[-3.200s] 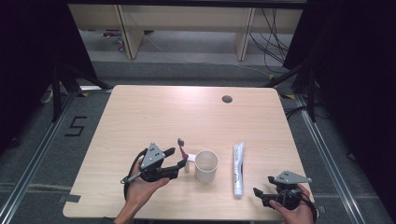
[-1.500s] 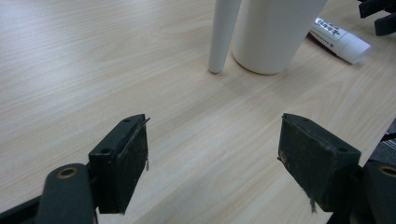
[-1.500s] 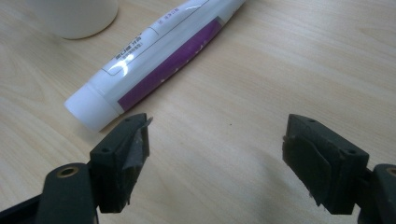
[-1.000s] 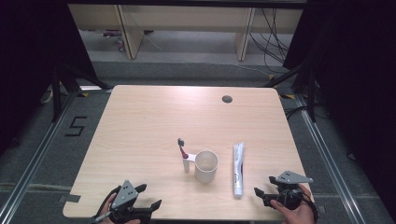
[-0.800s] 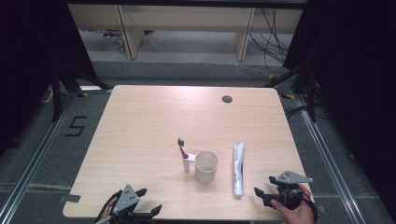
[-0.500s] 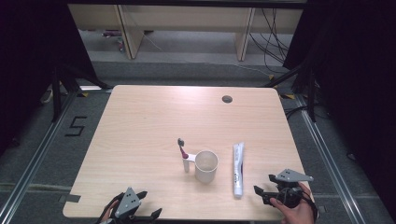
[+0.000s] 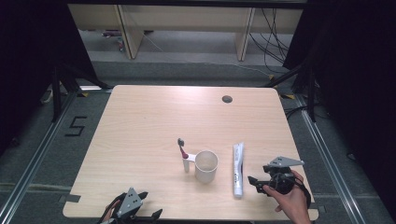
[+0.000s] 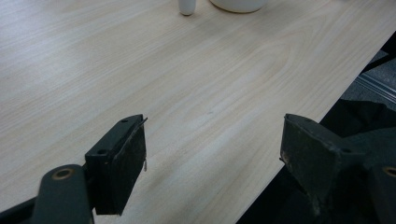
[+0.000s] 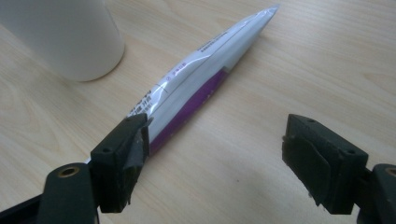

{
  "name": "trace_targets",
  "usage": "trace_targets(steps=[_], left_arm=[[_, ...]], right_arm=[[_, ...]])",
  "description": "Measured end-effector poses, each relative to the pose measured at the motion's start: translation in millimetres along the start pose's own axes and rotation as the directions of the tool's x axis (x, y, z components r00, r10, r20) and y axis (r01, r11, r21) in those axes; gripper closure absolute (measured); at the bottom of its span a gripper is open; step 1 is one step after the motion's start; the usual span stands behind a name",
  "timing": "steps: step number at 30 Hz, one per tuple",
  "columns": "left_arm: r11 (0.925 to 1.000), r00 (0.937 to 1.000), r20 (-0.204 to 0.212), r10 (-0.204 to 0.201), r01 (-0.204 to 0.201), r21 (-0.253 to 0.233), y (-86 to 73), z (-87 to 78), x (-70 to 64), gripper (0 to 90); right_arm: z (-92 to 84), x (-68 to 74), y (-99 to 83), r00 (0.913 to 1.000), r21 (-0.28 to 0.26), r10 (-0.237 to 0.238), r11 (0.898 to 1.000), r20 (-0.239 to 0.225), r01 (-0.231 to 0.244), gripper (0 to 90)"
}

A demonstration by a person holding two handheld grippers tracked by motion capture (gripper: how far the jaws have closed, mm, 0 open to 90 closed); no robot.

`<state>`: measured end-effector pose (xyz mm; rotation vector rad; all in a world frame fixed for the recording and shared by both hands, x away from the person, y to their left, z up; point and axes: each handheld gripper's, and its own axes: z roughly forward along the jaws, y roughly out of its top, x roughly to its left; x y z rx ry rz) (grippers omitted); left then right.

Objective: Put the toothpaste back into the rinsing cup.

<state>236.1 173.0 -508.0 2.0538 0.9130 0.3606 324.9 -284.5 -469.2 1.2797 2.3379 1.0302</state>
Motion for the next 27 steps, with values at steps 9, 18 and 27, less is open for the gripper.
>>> trace_targets(steps=[9, 18, 27], left_arm=[[1.0, 1.0, -0.001, -0.002, 0.001, -0.007, -0.9, 1.6, -0.5, 22.1], [0.9995, 0.9996, -0.004, 0.029, -0.029, 0.013, -1.2, 0.4, 1.3, 22.1], [0.9993, 0.9995, -0.001, 0.033, -0.033, 0.016, -1.1, 1.1, 0.4, 22.1]], right_arm=[[10.8, 6.0, 22.1, 0.9999, 0.068, 0.014, 0.998, -0.001, -0.014, 24.1], [27.1, 12.2, 37.8, 0.9995, 0.089, -0.031, 0.996, 0.003, 0.031, 24.2], [32.0, 15.9, 44.7, 0.9996, 0.113, -0.028, 0.993, 0.001, 0.027, 24.0]])
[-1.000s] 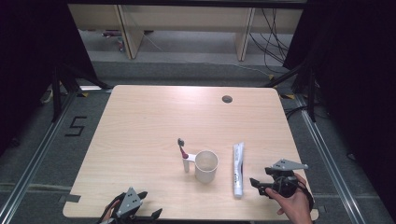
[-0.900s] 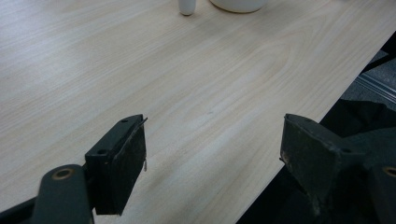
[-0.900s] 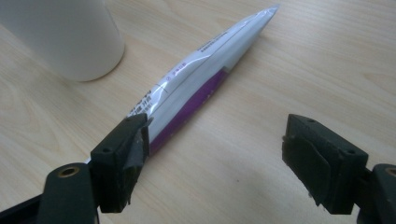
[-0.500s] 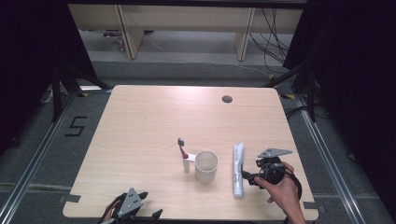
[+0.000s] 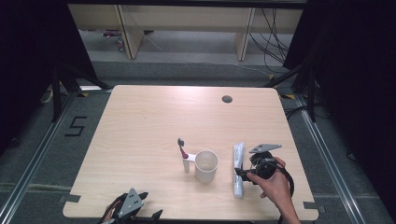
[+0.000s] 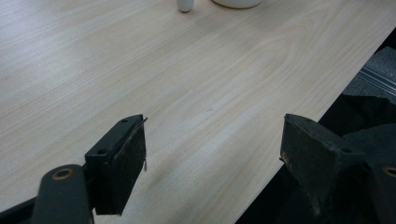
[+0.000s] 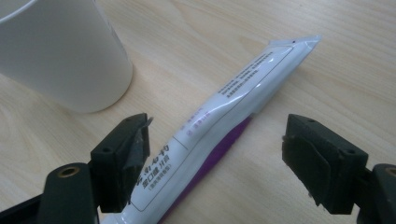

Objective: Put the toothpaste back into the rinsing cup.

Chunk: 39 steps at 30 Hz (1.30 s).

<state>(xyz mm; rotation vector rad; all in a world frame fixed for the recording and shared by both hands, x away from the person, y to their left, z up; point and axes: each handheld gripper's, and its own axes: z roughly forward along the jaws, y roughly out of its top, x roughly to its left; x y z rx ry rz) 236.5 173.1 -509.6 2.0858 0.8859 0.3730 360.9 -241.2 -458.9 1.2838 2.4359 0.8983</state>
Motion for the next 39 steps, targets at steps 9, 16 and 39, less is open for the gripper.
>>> trace_targets(steps=[9, 16, 39], left_arm=[[1.0, 1.0, -0.002, -0.001, 0.001, 0.003, -0.2, 0.2, -0.6, 22.1], [1.0, 1.0, 0.001, 0.0, 0.0, 0.004, -0.3, 0.3, -0.8, 22.1], [1.0, 1.0, 0.005, -0.003, 0.002, 0.009, -0.8, 1.0, -0.6, 22.0]], right_arm=[[10.7, 4.2, 5.0, 0.9988, 0.053, 0.049, 0.997, 0.006, -0.049, 24.1], [21.8, 2.9, 11.5, 0.9994, 0.077, 0.032, 0.996, 0.015, -0.033, 24.3], [31.8, -1.6, 18.9, 1.0, 0.218, 0.003, 0.976, 0.007, -0.005, 44.8]])
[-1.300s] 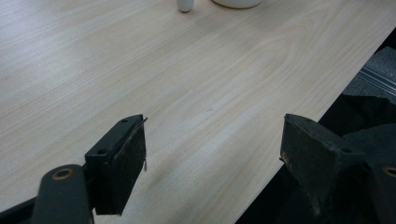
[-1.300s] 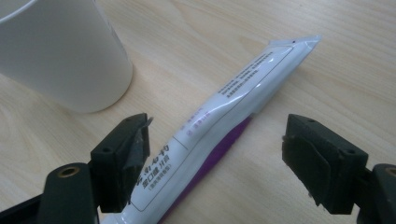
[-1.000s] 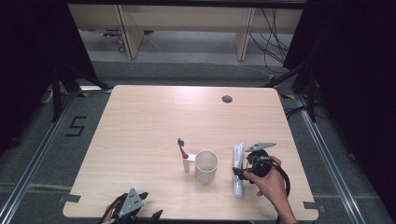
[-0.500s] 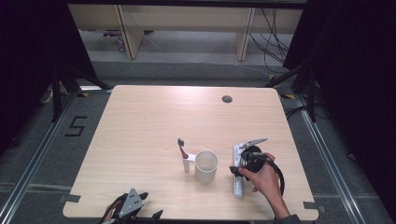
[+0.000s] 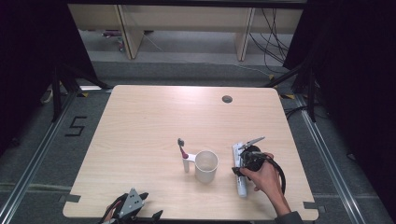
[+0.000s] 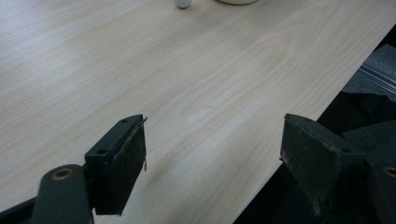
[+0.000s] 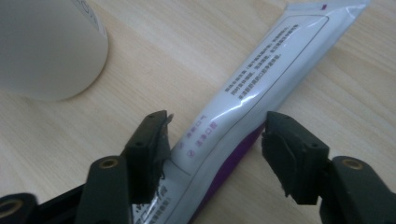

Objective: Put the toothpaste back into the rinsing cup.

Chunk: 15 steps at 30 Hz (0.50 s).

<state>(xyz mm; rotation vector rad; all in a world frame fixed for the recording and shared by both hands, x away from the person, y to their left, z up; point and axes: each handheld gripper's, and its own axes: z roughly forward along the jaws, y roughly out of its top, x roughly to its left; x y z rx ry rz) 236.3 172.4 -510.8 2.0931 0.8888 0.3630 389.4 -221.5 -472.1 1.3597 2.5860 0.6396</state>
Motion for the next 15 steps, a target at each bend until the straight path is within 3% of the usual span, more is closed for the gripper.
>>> trace_targets(steps=[5, 10, 11, 13, 15], left_arm=[[0.9999, 0.9999, -0.01, 0.013, -0.013, 0.011, 0.0, 0.3, 0.5, 22.0], [0.9998, 0.9999, -0.006, 0.015, -0.015, 0.015, -0.2, 1.2, 0.7, 22.1], [0.9998, 0.9999, -0.006, 0.015, -0.015, 0.015, -0.2, 1.1, 0.7, 22.1], [0.9998, 0.9999, -0.005, 0.015, -0.015, 0.015, -0.2, 0.9, 0.8, 22.1], [1.0, 1.0, 0.002, 0.003, -0.003, 0.007, -0.4, 1.5, -0.2, 22.1]], right_arm=[[-3.6, -3.9, 0.2, 1.0, 0.039, -0.002, 0.999, -0.007, 0.002, 49.9], [-4.3, -6.6, 4.7, 0.9998, 0.078, -0.012, 0.997, 0.014, 0.011, 53.0], [-3.7, -8.0, 6.0, 0.9991, 0.077, -0.04, 0.996, 0.012, 0.039, 53.7], [-4.2, -6.9, 8.2, 0.9994, 0.106, -0.014, 0.994, 0.031, 0.011, 54.8], [-3.4, -8.3, 10.5, 0.9996, 0.128, -0.016, 0.992, 0.024, 0.012, 57.0]])
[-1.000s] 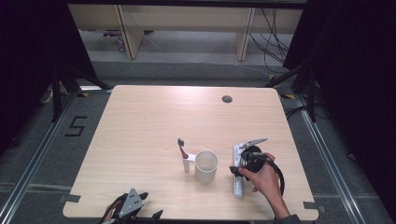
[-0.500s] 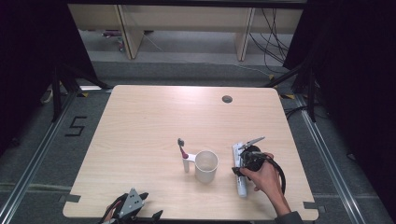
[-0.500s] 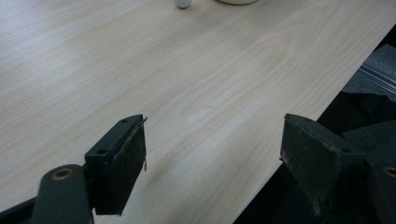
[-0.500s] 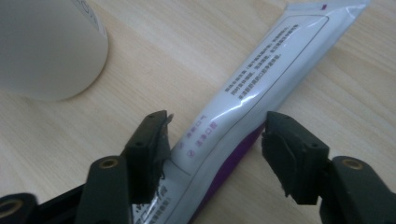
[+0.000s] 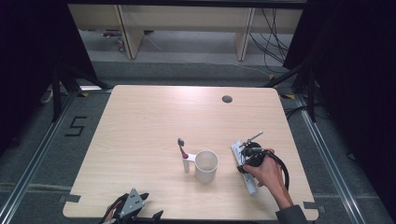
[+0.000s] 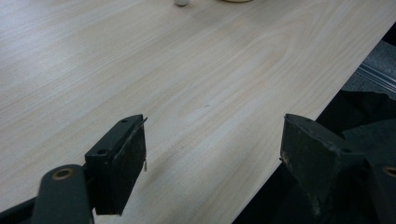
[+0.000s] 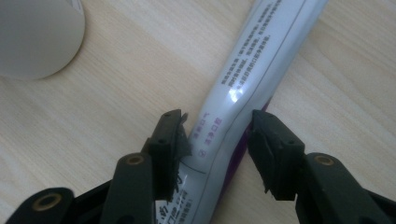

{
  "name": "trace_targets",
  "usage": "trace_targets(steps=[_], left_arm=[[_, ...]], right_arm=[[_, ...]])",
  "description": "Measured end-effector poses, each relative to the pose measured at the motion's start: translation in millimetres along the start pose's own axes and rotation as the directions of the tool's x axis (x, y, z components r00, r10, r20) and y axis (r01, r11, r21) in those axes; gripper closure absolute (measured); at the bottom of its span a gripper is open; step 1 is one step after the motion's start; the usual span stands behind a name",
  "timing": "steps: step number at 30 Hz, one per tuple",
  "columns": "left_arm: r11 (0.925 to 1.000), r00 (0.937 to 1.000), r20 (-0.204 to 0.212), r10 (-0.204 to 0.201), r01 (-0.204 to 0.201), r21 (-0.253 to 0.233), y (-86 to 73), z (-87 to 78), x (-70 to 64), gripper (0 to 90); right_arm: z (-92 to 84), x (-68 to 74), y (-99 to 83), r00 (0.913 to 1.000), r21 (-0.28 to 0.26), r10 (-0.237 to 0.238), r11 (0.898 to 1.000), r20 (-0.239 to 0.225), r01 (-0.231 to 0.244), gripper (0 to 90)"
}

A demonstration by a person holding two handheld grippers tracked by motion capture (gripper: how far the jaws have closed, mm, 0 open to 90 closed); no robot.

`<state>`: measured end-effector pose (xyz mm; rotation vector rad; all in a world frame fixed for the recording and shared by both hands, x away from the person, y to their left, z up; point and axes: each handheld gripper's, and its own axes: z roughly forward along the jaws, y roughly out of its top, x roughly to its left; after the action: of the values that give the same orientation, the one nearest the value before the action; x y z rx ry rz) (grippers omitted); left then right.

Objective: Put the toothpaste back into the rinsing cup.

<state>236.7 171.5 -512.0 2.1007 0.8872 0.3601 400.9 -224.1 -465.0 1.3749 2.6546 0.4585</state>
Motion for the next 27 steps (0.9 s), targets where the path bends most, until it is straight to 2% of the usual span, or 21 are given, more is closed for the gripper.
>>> trace_targets(steps=[1, 3, 5, 6, 8, 9, 11, 13, 16, 17, 18, 19, 20, 21, 25, 26, 27], left_arm=[[1.0, 1.0, 0.0, -0.002, 0.002, -0.003, -0.1, 0.3, -0.5, 22.1], [1.0, 1.0, 0.001, 0.004, -0.004, 0.003, 0.1, 0.0, -0.4, 22.1], [0.9999, 0.9999, -0.002, 0.011, -0.011, 0.006, 0.0, 0.1, 0.0, 22.1], [1.0, 1.0, -0.004, 0.006, -0.006, 0.004, -0.2, 0.0, -0.5, 22.1], [1.0, 1.0, -0.006, 0.006, -0.006, 0.006, -0.2, 0.2, -0.1, 22.2], [0.9999, 0.9999, -0.006, 0.011, -0.011, 0.01, -0.2, -0.1, 0.1, 22.2], [1.0, 1.0, -0.001, -0.001, 0.001, 0.003, -0.3, 0.7, -1.1, 22.2], [0.9999, 1.0, -0.005, 0.007, -0.007, 0.011, -0.3, 0.5, -0.9, 22.2], [1.0, 1.0, 0.002, -0.001, 0.001, 0.005, -0.5, 0.9, -1.3, 22.4], [0.9999, 1.0, -0.004, 0.008, -0.008, 0.011, -0.5, 0.8, -0.5, 22.4], [0.9999, 1.0, -0.002, 0.005, -0.005, 0.009, -0.5, 1.0, -0.8, 22.5], [0.9999, 0.9999, 0.002, -0.012, 0.012, -0.003, -0.7, 1.8, -2.2, 22.4], [0.9997, 0.9998, 0.005, -0.021, 0.021, -0.011, -0.7, 2.3, -3.2, 22.5], [1.0, 1.0, 0.003, -0.006, 0.006, -0.002, -0.6, 1.8, -2.3, 22.5], [1.0, 1.0, 0.002, 0.004, -0.004, 0.008, -0.5, 1.1, -1.4, 22.5], [0.9998, 0.9998, 0.004, -0.017, 0.017, -0.007, -0.7, 2.1, -2.8, 22.5], [0.9998, 0.9998, 0.005, -0.018, 0.018, -0.008, -0.8, 2.1, -2.6, 22.5]], right_arm=[[0.7, 0.2, 1.0, 0.9998, 0.015, 0.021, 1.0, 0.001, -0.021, 58.2], [3.4, -5.7, 2.1, 1.0, 0.018, 0.001, 1.0, 0.006, -0.002, 60.4], [3.3, -6.0, 4.5, 0.9999, 0.048, 0.001, 0.999, 0.011, -0.001, 63.4], [4.1, -8.1, 4.5, 0.9993, 0.041, -0.002, 0.999, -0.038, 0.004, 64.5], [3.2, -8.9, 6.0, 0.9993, 0.054, -0.03, 0.998, 0.023, 0.028, 66.9], [3.8, -9.2, 6.4, 0.9991, 0.046, -0.031, 0.999, 0.028, 0.03, 68.5], [4.4, -10.3, 8.5, 0.9983, 0.073, -0.037, 0.997, 0.044, 0.034, 72.0], [6.6, -12.5, 10.4, 0.9975, 0.093, -0.046, 0.995, 0.054, 0.041, 75.3], [9.6, -15.1, 11.9, 0.9978, 0.106, -0.047, 0.994, 0.046, 0.042, 75.5], [9.9, -15.8, 12.5, 0.9981, 0.112, -0.046, 0.993, 0.04, 0.042, 75.5], [10.4, -17.8, 12.7, 0.9975, 0.111, -0.062, 0.992, 0.032, 0.058, 75.5], [9.9, -17.3, 13.4, 0.9985, 0.126, -0.045, 0.991, 0.03, 0.04, 75.5], [10.4, -18.5, 13.7, 0.9984, 0.124, -0.051, 0.991, 0.023, 0.048, 75.5], [10.5, -19.3, 14.1, 0.9984, 0.128, -0.055, 0.99, 0.015, 0.052, 75.5], [12.3, -17.6, 17.8, 0.9967, 0.159, -0.077, 0.985, 0.026, 0.072, 75.5], [12.9, -17.9, 18.4, 0.9957, 0.164, -0.09, 0.983, 0.024, 0.085, 75.4], [13.1, -17.1, 19.2, 0.996, 0.176, -0.086, 0.981, 0.025, 0.081, 75.4]])
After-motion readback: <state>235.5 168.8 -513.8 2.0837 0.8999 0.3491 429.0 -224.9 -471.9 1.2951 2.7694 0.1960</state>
